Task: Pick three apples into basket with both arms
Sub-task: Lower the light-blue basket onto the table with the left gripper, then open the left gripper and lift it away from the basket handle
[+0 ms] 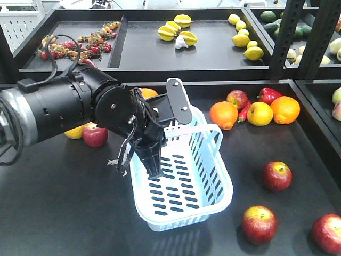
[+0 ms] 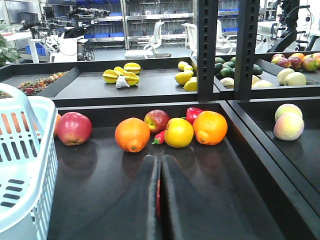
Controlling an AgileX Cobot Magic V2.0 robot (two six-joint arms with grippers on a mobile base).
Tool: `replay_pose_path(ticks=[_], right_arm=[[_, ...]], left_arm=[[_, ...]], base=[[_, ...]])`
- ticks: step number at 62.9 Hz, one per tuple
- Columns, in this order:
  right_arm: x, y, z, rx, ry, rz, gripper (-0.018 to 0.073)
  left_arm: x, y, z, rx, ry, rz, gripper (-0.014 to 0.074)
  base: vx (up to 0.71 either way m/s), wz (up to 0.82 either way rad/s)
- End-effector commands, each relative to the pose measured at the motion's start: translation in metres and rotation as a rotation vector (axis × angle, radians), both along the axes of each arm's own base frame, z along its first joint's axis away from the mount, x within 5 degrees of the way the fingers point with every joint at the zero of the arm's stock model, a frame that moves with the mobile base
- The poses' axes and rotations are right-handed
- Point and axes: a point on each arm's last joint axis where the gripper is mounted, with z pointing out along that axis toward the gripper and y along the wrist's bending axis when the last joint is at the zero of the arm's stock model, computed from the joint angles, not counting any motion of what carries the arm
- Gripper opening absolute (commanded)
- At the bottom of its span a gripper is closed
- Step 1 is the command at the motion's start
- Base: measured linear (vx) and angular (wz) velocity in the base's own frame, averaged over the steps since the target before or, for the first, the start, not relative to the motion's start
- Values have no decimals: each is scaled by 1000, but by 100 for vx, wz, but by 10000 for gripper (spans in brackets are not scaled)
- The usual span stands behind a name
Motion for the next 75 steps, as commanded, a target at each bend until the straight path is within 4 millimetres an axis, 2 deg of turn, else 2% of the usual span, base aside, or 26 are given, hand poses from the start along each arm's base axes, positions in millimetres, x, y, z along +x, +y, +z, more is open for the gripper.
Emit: replay_pose_path(ticks=[1, 22, 30, 36, 40, 49, 56, 61, 67, 75], right_arm=[[0, 0, 2, -20, -71, -3, -1], [0, 0, 2, -20, -71, -3, -1], [0, 0, 2, -20, -71, -3, -1], [0, 0, 2, -20, -71, -3, -1], [0, 0, 2, -20, -71, -3, -1], [0, 0, 2, -20, -71, -3, -1], [0, 0, 2, -20, -71, -3, -1], [0, 0, 2, -20, -71, -3, -1], [0, 0, 2, -20, -71, -3, -1], [0, 0, 2, -20, -71, -3, -1]], left_arm=[[-1, 0, 34, -97, -111, 3, 116], [-1, 2, 34, -73, -117, -1, 463], [-3, 6, 39, -63, -123, 27, 498], [-10, 14, 52, -85, -119, 85, 461], [-17, 21, 66, -120, -123, 118, 406], [-46, 44, 109, -222, -148, 191, 176], [-75, 68, 140, -308, -147, 254, -10], [-96, 85, 155, -380, -173, 280, -8], [-122, 106, 162, -494, -219, 305, -8], [-154, 130, 144, -667, -245, 348, -8]], base=[[0, 0], [0, 0], [0, 0], [0, 0], [0, 0], [0, 0], [0, 0], [0, 0], [0, 0], [0, 0]])
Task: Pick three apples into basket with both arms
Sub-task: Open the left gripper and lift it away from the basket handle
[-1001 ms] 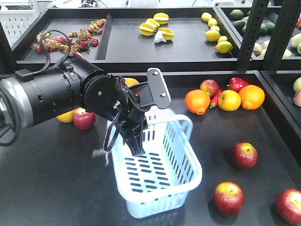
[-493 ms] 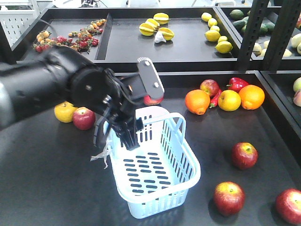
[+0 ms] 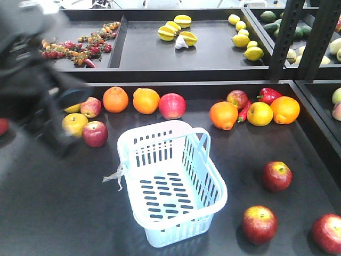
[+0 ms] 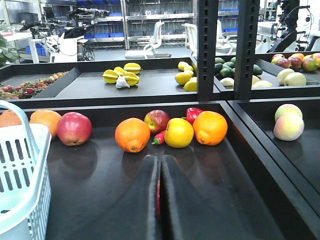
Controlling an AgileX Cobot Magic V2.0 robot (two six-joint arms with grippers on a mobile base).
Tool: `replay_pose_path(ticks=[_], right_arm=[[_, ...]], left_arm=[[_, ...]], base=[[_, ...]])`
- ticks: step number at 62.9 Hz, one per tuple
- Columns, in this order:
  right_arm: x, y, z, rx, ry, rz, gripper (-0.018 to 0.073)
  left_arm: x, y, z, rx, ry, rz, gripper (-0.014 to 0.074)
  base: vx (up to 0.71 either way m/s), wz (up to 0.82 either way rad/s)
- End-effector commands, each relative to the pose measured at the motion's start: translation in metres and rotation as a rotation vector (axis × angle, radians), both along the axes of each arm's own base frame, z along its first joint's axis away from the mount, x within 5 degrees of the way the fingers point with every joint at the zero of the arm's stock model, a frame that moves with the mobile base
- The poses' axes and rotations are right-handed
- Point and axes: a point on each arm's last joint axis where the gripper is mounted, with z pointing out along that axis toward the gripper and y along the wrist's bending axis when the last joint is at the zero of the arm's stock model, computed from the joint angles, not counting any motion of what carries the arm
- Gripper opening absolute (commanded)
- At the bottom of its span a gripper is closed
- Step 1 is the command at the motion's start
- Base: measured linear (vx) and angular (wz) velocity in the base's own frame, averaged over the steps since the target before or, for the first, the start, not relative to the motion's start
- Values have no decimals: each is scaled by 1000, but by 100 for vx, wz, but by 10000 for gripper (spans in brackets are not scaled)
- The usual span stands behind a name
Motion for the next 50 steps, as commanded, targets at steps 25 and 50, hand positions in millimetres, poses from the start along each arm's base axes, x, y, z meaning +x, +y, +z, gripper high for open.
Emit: replay_pose_path(ticks=[25, 50], right_arm=[[0, 0, 2, 1, -71, -2, -1], [-2, -2, 17, 674, -179, 3, -1]], left_arm=[[-90, 66, -137, -498, -3, 106, -8], [-99, 73, -164, -551, -28, 95, -7]], base=[[0, 0], [0, 0]])
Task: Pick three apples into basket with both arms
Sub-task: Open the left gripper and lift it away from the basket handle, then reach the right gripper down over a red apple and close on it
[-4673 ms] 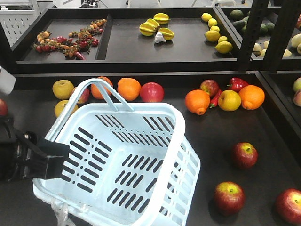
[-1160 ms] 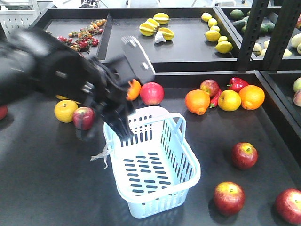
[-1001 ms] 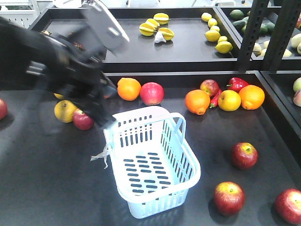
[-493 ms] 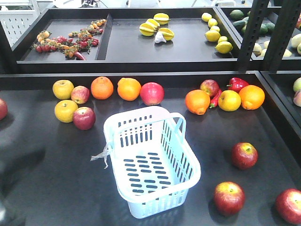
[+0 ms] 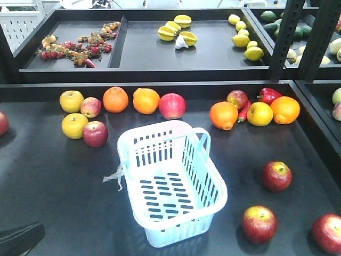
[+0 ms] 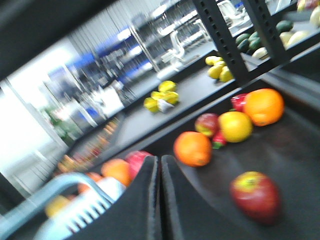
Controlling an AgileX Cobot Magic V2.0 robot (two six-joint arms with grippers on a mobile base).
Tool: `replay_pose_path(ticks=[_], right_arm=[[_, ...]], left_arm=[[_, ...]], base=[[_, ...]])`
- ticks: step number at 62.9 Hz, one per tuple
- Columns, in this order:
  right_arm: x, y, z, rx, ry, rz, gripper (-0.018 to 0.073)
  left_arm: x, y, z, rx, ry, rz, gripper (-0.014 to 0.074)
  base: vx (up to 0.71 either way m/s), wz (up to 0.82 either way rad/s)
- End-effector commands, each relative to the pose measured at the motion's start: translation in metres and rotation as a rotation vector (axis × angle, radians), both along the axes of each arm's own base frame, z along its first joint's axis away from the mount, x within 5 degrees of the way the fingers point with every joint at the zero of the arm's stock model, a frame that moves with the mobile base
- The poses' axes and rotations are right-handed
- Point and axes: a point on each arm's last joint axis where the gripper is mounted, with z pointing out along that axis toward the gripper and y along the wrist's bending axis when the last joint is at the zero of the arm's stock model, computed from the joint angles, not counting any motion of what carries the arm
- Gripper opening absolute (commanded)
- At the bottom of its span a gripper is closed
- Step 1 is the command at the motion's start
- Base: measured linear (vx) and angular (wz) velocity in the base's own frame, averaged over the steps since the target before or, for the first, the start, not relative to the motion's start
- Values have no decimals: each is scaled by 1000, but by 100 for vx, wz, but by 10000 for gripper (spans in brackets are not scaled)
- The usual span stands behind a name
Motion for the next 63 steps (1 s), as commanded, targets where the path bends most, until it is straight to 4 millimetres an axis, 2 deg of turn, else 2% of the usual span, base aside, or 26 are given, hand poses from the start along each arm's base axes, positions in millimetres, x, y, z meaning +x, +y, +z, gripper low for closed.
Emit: replay_pose_path(ticks=[1, 6, 15, 21, 26, 29, 33, 36, 37, 44, 51, 63], right_arm=[[-3, -3, 14, 87, -102, -29, -1], [-7, 0, 36, 3, -115, 1, -1], [-12, 9, 93, -201, -35, 94, 0], [2, 16, 119, -331, 122, 192, 27], [17, 20, 133, -458, 228, 275, 103], [27, 22, 137, -492, 278, 315, 177], [40, 22, 141, -497, 320, 339, 322], [49, 22, 140, -494, 342, 339, 442], [53, 21, 140, -491, 345, 334, 509], [70, 19, 136, -534, 361, 319, 729], [82, 20, 132, -536, 419, 351, 725], [110, 28, 146, -568, 634, 562, 688]], left_arm=[[2, -3, 16, -79, -72, -7, -8], [2, -3, 16, -79, -72, -7, -8], [2, -3, 15, -76, -68, -7, -8], [2, -3, 15, -77, -69, -7, -8], [2, -3, 15, -77, -69, -7, -8], [2, -3, 15, -77, -69, -7, -8], [2, -3, 15, -77, -69, -7, -8], [2, -3, 15, -77, -69, -7, -8], [2, -3, 15, -77, -69, -7, -8], [2, -3, 15, -77, -69, -7, -8], [2, -3, 15, -77, -69, -7, -8], [2, -3, 15, -77, -69, -7, -8]], base=[[0, 0], [0, 0], [0, 0], [0, 0], [0, 0], [0, 0], [0, 0], [0, 0], [0, 0], [0, 0], [0, 0], [0, 0]])
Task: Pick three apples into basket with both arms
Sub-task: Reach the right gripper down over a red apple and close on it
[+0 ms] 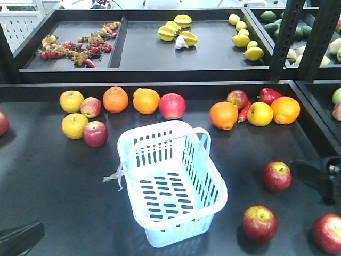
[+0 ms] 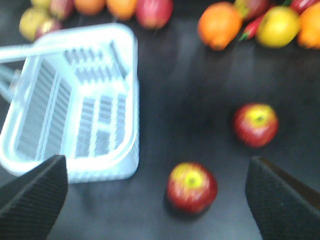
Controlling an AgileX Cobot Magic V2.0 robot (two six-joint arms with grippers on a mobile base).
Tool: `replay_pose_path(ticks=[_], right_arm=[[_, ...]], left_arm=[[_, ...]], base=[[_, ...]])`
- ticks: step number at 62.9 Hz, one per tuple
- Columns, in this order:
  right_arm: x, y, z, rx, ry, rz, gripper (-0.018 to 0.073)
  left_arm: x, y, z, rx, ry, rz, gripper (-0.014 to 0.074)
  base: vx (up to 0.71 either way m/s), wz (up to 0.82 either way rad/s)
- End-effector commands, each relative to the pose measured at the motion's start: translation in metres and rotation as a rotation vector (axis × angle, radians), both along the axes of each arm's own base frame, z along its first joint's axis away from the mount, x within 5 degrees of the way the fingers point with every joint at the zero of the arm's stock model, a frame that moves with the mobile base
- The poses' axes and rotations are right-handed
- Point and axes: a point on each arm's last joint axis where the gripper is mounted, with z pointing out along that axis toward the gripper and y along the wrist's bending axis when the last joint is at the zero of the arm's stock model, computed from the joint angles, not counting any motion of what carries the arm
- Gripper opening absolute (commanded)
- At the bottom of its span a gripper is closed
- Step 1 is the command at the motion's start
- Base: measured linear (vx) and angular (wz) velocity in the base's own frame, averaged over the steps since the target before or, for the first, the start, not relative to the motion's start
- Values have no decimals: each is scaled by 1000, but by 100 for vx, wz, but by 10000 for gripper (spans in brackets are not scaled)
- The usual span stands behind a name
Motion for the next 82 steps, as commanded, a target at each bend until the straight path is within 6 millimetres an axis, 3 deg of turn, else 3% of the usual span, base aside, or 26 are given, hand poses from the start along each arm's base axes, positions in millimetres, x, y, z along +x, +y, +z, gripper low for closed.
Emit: replay_pose_path(ticks=[1, 11, 22, 35, 51, 82], right_arm=[[19, 3, 18, -11, 41, 60, 683], [56, 7, 2, -9, 275, 150, 653], [94, 6, -44, -5, 468, 166, 643], [124, 6, -90, 5, 608, 123, 638], [146, 24, -129, -77, 643, 50, 632], [166, 18, -168, -130, 714, -46, 624]], left_arm=[[2, -3, 15, -71, -63, -6, -8], [2, -3, 15, -71, -63, -6, -8], [2, -3, 15, -71, -63, -6, -8], [2, -3, 15, -71, -63, -6, -8], [2, -3, 15, -71, -63, -6, -8], [2, -3, 15, -71, -63, -6, -8]], base=[[0, 0], [0, 0], [0, 0], [0, 0], [0, 0], [0, 0]])
